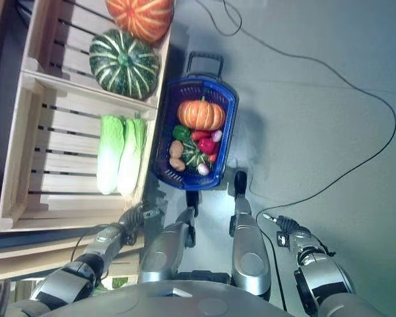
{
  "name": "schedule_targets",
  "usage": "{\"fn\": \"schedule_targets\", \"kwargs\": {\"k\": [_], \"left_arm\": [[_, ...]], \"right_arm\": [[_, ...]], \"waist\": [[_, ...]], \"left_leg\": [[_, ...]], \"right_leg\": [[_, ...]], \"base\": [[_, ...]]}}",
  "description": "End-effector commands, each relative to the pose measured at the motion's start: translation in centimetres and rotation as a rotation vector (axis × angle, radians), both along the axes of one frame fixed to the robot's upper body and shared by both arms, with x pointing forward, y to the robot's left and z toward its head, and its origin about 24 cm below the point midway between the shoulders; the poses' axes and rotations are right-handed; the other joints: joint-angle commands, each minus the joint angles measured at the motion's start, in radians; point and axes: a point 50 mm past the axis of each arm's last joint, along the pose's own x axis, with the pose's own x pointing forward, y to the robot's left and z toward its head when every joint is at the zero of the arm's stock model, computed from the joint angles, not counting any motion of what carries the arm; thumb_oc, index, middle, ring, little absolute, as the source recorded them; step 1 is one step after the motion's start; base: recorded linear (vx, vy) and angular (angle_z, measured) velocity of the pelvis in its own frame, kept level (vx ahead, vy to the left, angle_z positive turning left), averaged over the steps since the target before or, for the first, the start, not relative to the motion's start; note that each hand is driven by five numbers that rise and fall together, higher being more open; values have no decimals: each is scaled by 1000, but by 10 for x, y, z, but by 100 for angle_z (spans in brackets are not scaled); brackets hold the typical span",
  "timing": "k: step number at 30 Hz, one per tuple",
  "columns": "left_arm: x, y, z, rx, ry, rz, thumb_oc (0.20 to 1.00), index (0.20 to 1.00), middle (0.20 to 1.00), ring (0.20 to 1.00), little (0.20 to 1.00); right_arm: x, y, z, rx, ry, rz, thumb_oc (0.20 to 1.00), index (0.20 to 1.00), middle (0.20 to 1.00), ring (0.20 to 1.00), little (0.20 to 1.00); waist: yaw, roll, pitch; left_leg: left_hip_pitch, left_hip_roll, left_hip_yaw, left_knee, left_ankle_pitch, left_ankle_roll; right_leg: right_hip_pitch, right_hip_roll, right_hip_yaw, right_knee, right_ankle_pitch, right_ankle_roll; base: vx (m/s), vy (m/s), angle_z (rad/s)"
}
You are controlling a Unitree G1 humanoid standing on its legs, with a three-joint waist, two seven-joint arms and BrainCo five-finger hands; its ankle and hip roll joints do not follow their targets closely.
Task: Pick up fruits and vegetables into the basket
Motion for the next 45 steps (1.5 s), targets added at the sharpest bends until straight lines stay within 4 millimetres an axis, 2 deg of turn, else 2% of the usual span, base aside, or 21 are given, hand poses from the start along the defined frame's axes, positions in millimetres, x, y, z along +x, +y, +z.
{"fn": "schedule_targets", "kwargs": {"k": [1, 6, 7, 10, 14, 18, 28, 32, 36, 40, 41, 45], "left_arm": [[4, 2, 3, -27, -13, 3, 1000, 1000, 1000, 1000, 1000], [21, -2, 15, -53, -84, -33, 1000, 1000, 1000, 1000, 1000], [33, -3, 25, -73, -138, -41, 1000, 1000, 1000, 1000, 1000], [44, -7, 37, -109, -217, -58, 1000, 1000, 1000, 1000, 1000], [67, -16, 67, -176, -393, -73, 1000, 1000, 1000, 1000, 1000], [88, -25, 109, -221, -606, -101, 1000, 1000, 1000, 1000, 1000], [108, -28, 192, -226, -976, -169, 1000, 1000, 1000, 1000, 1000], [112, -21, 218, -179, -1086, -99, 1000, 1000, 1000, 1000, 1000], [116, -5, 235, -62, -1187, 65, 1000, 1000, 1000, 1000, 1000], [117, 12, 244, 46, -1239, 236, 1000, 1000, 1000, 1000, 1000], [117, 21, 247, 119, -1256, 332, 1000, 1000, 1000, 1000, 1000], [117, 39, 253, 285, -1281, 513, 1000, 1000, 1000, 1000, 1000]], "right_arm": [[1, -8, 3, -32, 5, -14, 1000, 1000, 1000, 1000, 1000], [13, -10, 11, -26, -42, -35, 1000, 1000, 1000, 1000, 1000], [18, -10, 14, -22, -60, -43, 1000, 1000, 1000, 1000, 1000], [20, -10, 15, -22, -68, -52, 1000, 1000, 1000, 1000, 1000], [23, -12, 18, -28, -79, -55, 1000, 1000, 1000, 1000, 1000], [25, -16, 20, -33, -93, -69, 1000, 1000, 1000, 1000, 1000], [26, -23, 24, -38, -111, -88, 1000, 1000, 1000, 1000, 1000], [23, -24, 23, -36, -113, -88, 1000, 1000, 1000, 1000, 1000], [19, -23, 20, -29, -108, -85, 1000, 1000, 1000, 1000, 1000], [15, -23, 18, -21, -106, -85, 1000, 1000, 1000, 1000, 1000], [15, -22, 17, -17, -105, -84, 1000, 1000, 1000, 1000, 1000], [14, -17, 15, -3, -100, -81, 1000, 1000, 1000, 1000, 1000]], "waist": [[-5, -3, 12], [-4, -7, 52], [-7, -8, 65], [-10, -6, 65], [-12, -6, 65], [-9, 1, 65], [-5, 5, 65], [-4, 3, 65], [-3, -3, 65], [-2, -14, 65], [-2, -20, 65], [-2, -34, 65]], "left_leg": [[-96, -29, -32, 4, 6, -2], [-168, -41, -27, 101, -11, -1], [-220, -52, -24, 161, -21, 3], [-279, -61, -20, 223, -34, 7], [-375, -72, -17, 317, -53, 13], [-441, -76, -20, 379, -74, 22], [-497, -77, -24, 427, -89, 30], [-512, -79, -28, 443, -95, 33], [-520, -78, -32, 455, -98, 34], [-526, -79, -37, 469, -104, 35], [-529, -78, -40, 476, -106, 33], [-532, -77, -44, 488, -112, 30]], "right_leg": [[21, 4, -1, 69, -134, 57], [-41, 2, 4, 143, -145, 50], [-90, 1, 10, 196, -154, 48], [-148, 2, 17, 254, -168, 46], [-246, 2, 30, 344, -184, 45], [-313, 4, 40, 400, -195, 44], [-372, 17, 52, 447, -207, 35], [-384, 18, 56, 453, -210, 33], [-391, 21, 59, 465, -217, 30], [-396, 26, 60, 479, -226, 24], [-399, 28, 61, 486, -230, 23], [-401, 33, 62, 499, -240, 18]], "base": [[-44, -2, -1], [-67, -11, 3], [-89, -11, 8], [-65, -6, 2], [-60, -6, 3], [-26, -3, 5], [-7, -4, 2], [11, -1, 7], [15, -11, 3], [23, -17, -1], [21, -26, -3], [19, -14, -1]]}}
